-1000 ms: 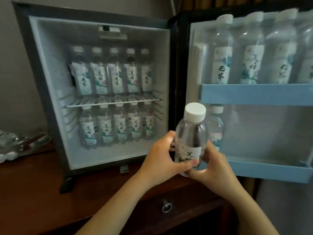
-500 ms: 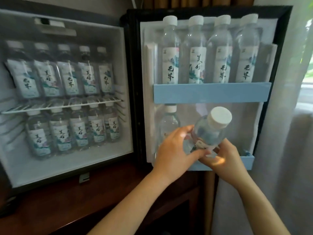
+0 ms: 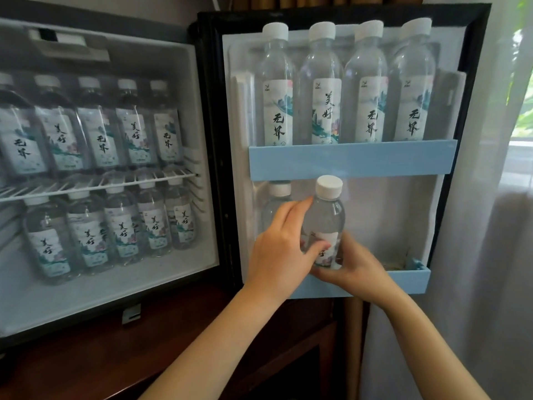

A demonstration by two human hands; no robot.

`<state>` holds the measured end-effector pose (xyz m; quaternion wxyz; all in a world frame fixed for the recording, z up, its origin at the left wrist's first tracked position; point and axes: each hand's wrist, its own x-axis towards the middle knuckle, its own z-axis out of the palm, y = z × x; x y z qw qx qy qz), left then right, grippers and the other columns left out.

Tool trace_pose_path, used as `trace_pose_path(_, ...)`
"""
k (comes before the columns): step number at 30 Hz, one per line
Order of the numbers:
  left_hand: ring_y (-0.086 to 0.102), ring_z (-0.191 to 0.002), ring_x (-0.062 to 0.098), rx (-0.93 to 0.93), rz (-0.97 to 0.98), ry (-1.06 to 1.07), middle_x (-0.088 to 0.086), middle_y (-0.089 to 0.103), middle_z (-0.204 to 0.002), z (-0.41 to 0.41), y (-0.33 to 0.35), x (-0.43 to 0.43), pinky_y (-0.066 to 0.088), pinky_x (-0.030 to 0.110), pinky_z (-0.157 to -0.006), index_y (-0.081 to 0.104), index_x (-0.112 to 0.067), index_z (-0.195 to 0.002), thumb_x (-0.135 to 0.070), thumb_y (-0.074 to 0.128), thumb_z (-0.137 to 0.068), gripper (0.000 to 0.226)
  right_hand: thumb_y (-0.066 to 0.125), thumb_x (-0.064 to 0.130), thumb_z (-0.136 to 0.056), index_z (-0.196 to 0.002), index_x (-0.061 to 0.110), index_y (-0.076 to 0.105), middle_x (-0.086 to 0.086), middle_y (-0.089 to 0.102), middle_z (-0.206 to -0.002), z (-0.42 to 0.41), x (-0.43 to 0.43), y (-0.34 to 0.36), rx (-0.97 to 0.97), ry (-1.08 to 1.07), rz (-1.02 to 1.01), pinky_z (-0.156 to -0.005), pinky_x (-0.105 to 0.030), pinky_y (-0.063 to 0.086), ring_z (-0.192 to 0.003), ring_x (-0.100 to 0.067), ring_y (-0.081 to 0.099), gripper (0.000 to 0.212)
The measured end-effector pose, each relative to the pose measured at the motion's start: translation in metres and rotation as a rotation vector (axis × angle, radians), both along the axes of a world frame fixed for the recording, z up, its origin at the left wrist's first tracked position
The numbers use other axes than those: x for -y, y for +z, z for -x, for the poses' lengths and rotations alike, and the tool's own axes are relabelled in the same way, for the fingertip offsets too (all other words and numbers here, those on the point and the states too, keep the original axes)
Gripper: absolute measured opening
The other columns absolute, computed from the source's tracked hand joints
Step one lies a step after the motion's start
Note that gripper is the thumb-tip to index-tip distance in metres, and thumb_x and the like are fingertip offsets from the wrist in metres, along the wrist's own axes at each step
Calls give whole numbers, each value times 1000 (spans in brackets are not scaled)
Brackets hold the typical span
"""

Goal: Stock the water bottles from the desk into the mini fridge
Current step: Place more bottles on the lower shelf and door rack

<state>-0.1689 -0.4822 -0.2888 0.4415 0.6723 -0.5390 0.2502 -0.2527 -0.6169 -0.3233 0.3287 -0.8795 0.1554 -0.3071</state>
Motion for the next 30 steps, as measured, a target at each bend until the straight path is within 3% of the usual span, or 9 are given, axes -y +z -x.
trace_pose_path(3,51,-64,6,36,11,32,-4,57,-119,0,2,2,47,23,-59,50,-17,-132,-30,78,-72,68,75,47,-63,-115,40,43,18,67,-100,-1,1,0,-27,-7,-20,-83,-42,53,-93,-4,65,62)
trace_pose_path(7,64,-85,17,92,42,79,0,61,-116,2,-1,6,50,25,-61,55,-13,-127,-29,81,-68,66,76,40,-66,-116,39,45,14,67,-102,1,2,2,-31,20,-42,-85,-44,52,-95,-7,64,58)
trace_pose_path(11,67,-91,22,93,60,130,4,62,-119,1,-7,10,51,26,-62,57,-10,-125,-24,80,-70,61,72,45,-70,-122,31,39,11,66,-104,0,2,4,-127,-18,14,-84,-42,51,-94,-11,64,64)
trace_pose_path(20,64,-103,20,122,58,99,4,57,-129,-1,-12,10,54,27,-65,53,-8,-129,-18,76,-75,59,70,48,-71,-126,29,35,11,65,-101,-2,5,8,-196,-11,22,-83,-38,52,-90,-9,63,68)
trace_pose_path(23,67,-79,17,160,40,96,4,59,-127,-3,-14,6,48,19,-55,56,-7,-126,-16,77,-75,56,72,47,-72,-123,28,37,11,65,-103,-2,6,7,-195,-21,17,-84,-40,52,-90,-10,63,65)
trace_pose_path(26,50,-50,4,216,20,95,5,60,-126,-5,-18,3,44,14,-45,58,-6,-124,-15,75,-78,50,73,48,-71,-117,25,38,12,64,-102,-2,7,5,-174,-42,33,-81,-41,52,-89,-10,63,63)
trace_pose_path(28,34,-49,-3,261,11,100,5,60,-126,-8,-20,1,36,10,-42,59,-5,-123,-13,74,-79,47,72,52,-69,-117,26,35,15,63,-101,-2,7,3,-151,-56,39,-80,-42,53,-89,-9,64,66)
trace_pose_path(30,33,-47,-2,287,-8,93,4,59,-127,-11,-22,-3,33,10,-41,58,-5,-123,-9,73,-78,47,70,56,-67,-116,28,34,17,62,-102,-3,6,1,-145,-80,60,-81,-43,52,-92,-10,64,67)
